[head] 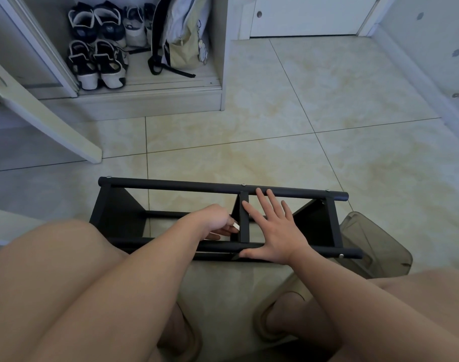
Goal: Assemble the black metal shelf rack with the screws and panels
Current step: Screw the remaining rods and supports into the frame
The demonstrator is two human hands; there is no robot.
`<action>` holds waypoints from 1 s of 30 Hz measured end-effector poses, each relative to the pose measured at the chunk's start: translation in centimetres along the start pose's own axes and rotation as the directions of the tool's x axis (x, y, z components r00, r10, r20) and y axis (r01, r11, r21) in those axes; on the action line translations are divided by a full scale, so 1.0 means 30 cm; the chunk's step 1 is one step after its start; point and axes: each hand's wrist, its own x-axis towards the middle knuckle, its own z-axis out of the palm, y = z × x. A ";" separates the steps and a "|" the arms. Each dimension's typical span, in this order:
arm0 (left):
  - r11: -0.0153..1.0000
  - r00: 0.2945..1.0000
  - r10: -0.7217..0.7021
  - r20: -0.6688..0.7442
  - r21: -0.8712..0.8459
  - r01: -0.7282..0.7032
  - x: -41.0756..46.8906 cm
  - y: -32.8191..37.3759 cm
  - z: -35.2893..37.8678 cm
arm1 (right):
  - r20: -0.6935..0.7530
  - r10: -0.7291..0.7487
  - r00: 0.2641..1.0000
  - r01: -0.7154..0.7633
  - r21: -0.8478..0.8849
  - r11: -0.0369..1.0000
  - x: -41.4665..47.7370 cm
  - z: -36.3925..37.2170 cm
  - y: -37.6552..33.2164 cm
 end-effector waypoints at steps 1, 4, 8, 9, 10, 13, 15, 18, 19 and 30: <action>1.000 1.000 0.004 0.000 0.006 -0.004 0.001 -0.002 -0.002 | 0.001 -0.001 1.000 0.001 -0.005 1.000 0.000 0.000 0.000; 1.000 1.000 0.017 -0.006 0.025 -0.017 0.005 -0.006 -0.007 | -0.004 -0.004 1.000 0.004 -0.005 1.000 -0.001 0.001 0.000; 0.996 0.999 0.049 0.001 0.078 -0.049 0.003 -0.011 -0.015 | -0.008 -0.007 1.000 0.007 -0.001 1.000 0.000 0.000 -0.001; 0.994 0.999 0.053 0.008 0.096 -0.053 0.002 -0.013 -0.018 | -0.005 -0.007 1.000 0.007 -0.004 1.000 -0.001 -0.001 -0.001; 0.992 0.998 0.055 0.020 0.115 -0.057 0.001 -0.014 -0.021 | -0.002 -0.004 1.000 0.004 -0.008 1.000 -0.001 -0.001 -0.001; 0.982 0.997 0.048 0.056 0.179 -0.058 -0.004 -0.020 -0.036 | 0.003 0.000 1.000 0.000 -0.016 1.000 -0.001 -0.002 -0.003; 0.975 0.997 0.040 0.068 0.216 -0.053 -0.008 -0.025 -0.044 | 0.000 0.000 1.000 0.000 -0.009 1.000 -0.001 -0.003 -0.004; 0.962 0.997 0.035 0.075 0.268 -0.054 -0.013 -0.024 -0.050 | 0.002 0.001 1.000 -0.001 -0.005 1.000 -0.001 -0.004 -0.006; 0.956 0.997 0.037 0.074 0.288 -0.057 -0.013 -0.023 -0.051 | 0.005 0.002 1.000 -0.002 -0.012 1.000 -0.001 -0.005 -0.005; 0.796 0.983 0.134 0.127 0.576 -0.183 -0.037 -0.011 -0.042 | -0.001 0.001 1.000 -0.001 -0.019 1.000 -0.001 -0.003 -0.005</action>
